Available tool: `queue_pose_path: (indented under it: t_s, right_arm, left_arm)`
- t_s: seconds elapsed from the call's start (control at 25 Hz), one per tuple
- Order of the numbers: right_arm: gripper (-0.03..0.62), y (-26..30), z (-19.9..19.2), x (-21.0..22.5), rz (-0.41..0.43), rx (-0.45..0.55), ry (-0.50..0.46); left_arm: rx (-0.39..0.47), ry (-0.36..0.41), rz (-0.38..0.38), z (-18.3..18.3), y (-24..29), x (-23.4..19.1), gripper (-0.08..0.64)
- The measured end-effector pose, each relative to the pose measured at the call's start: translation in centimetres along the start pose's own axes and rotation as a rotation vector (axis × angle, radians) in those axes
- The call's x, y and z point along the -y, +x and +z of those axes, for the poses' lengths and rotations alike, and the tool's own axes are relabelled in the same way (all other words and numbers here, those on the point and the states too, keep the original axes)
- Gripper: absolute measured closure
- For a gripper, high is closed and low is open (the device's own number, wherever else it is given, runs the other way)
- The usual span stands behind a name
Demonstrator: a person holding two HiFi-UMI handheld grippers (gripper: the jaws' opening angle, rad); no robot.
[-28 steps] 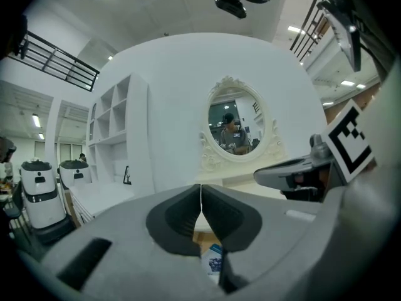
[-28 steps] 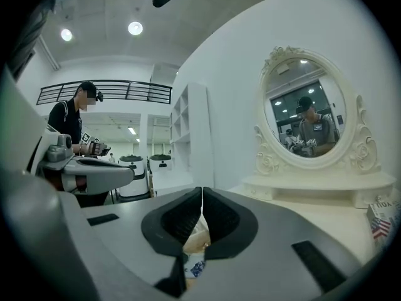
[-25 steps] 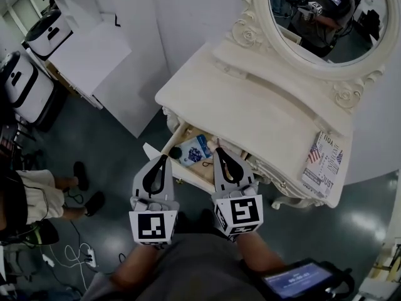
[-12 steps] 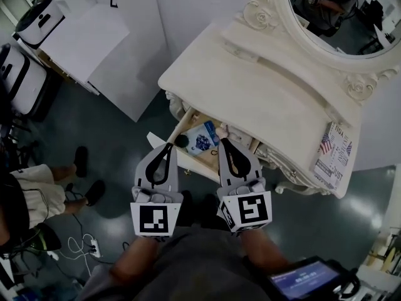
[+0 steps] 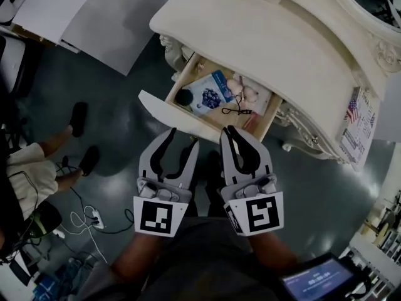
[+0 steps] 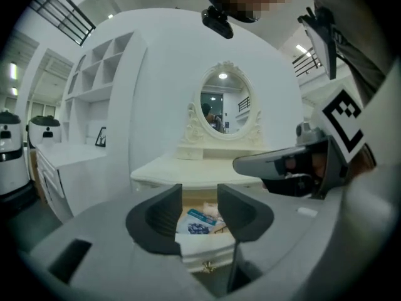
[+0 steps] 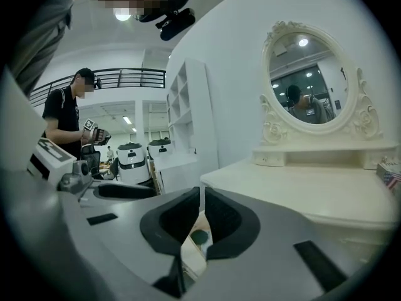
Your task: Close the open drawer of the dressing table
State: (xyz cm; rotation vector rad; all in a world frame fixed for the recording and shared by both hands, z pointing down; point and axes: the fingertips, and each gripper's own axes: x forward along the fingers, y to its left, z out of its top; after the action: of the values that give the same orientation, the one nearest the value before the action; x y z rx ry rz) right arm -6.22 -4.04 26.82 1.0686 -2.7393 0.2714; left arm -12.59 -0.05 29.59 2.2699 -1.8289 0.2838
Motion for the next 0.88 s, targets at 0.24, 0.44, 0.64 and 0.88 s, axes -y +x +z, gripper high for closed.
queue_pose_path:
  t_s: [0.24,0.44,0.64,0.88]
  right_arm:
    - [0.577,0.2,-1.0,-0.7,-0.001,-0.007,0.017]
    - [0.577,0.1,-1.8,-0.5,-0.016,-0.006,0.032]
    - [0.577,0.0,-3.0,-0.2,-0.031,-0.023,0.035]
    - [0.577,-0.2,-4.4,-0.4,-0.031,-0.040,0.038]
  left_arm:
    - [-0.069,-0.058,-0.067,-5.2,0.3,1.1,0.338]
    - [-0.088,-0.081,-0.095,-7.7,1.0,1.6,0.314]
    - [-0.107,-0.107,-0.108,-9.5,1.4,1.8,0.316]
    - [-0.121,-0.128,-0.110,-11.2,1.7,1.7,0.314]
